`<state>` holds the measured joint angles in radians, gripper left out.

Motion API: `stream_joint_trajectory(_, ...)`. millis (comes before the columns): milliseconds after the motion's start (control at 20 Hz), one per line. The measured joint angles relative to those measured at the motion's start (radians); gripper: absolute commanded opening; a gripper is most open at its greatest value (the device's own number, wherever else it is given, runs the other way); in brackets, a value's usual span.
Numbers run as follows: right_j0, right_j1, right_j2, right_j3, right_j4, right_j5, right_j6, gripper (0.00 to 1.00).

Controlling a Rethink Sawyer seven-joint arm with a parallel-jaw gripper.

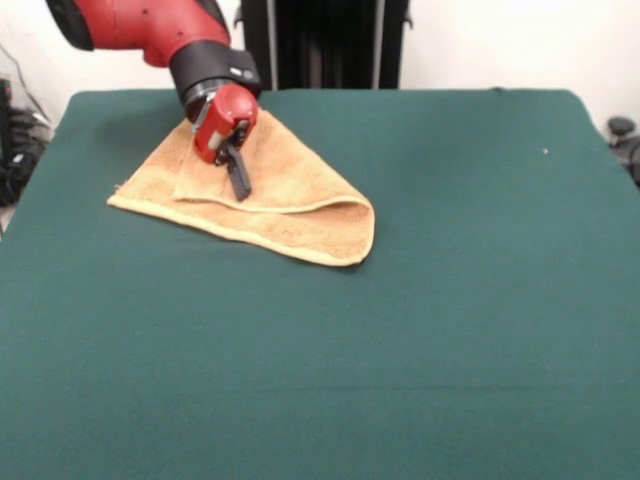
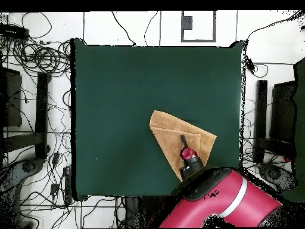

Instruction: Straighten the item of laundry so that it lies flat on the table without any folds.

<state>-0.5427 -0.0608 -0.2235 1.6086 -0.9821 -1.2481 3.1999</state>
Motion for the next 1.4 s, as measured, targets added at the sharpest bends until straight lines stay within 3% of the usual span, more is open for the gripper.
stream_joint_trajectory(450,0.004,-0.016,0.009,0.004,-0.001,0.039,0.000,0.00)
stream_joint_trajectory(800,-0.071,-0.136,0.153,0.047,-0.117,0.290,0.001,0.00)
stream_joint_trajectory(1050,-0.130,-0.198,0.248,0.130,-0.042,0.448,0.001,0.00)
stream_joint_trajectory(1200,-0.106,-0.248,0.260,0.181,0.076,0.573,0.000,0.00)
stream_joint_trajectory(1400,-0.072,-0.272,0.249,0.192,0.137,0.634,0.000,0.00)
